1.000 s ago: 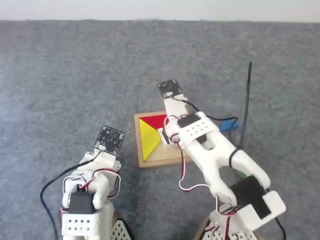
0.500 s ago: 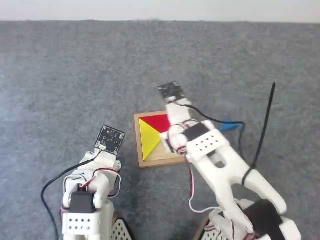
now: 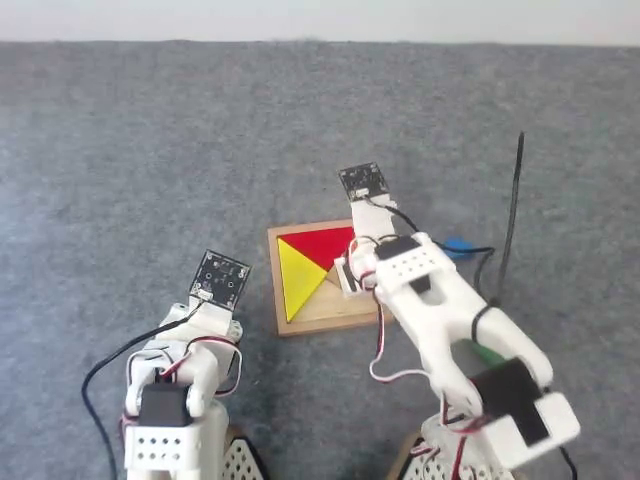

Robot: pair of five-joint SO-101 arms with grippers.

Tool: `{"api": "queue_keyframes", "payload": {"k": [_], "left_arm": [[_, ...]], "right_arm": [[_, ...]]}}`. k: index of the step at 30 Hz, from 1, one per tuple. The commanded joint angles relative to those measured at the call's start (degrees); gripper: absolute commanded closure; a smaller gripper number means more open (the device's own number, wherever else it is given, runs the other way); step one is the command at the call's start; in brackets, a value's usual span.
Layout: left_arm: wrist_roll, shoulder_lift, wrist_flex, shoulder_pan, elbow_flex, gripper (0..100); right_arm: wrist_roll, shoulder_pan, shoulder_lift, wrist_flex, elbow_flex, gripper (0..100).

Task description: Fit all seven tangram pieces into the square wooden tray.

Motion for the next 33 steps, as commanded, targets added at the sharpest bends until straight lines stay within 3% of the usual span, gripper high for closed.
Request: {"api": "queue_keyframes", "payload": {"k": [1, 9, 24, 33], "left_arm": [[-0.62, -1.32, 0.18, -0.26, -0.4, 98], [-0.62, -1.32, 0.18, -0.26, -0.4, 98], [-0.62, -1.32, 0.18, -0.26, -0.4, 98], [-0.62, -1.32, 0.18, -0.26, -0.4, 98]], "right_arm": [[0.26, 2.59, 4.88, -1.01, -7.12, 90.8], [-1.41, 6.64, 6.2, -1.1, -12.4, 90.8], [-1.23, -2.68, -14.29, -0.66, 2.2, 90.8], [-1.05, -4.35, -13.85, -3.3, 6.95, 90.9]]}}
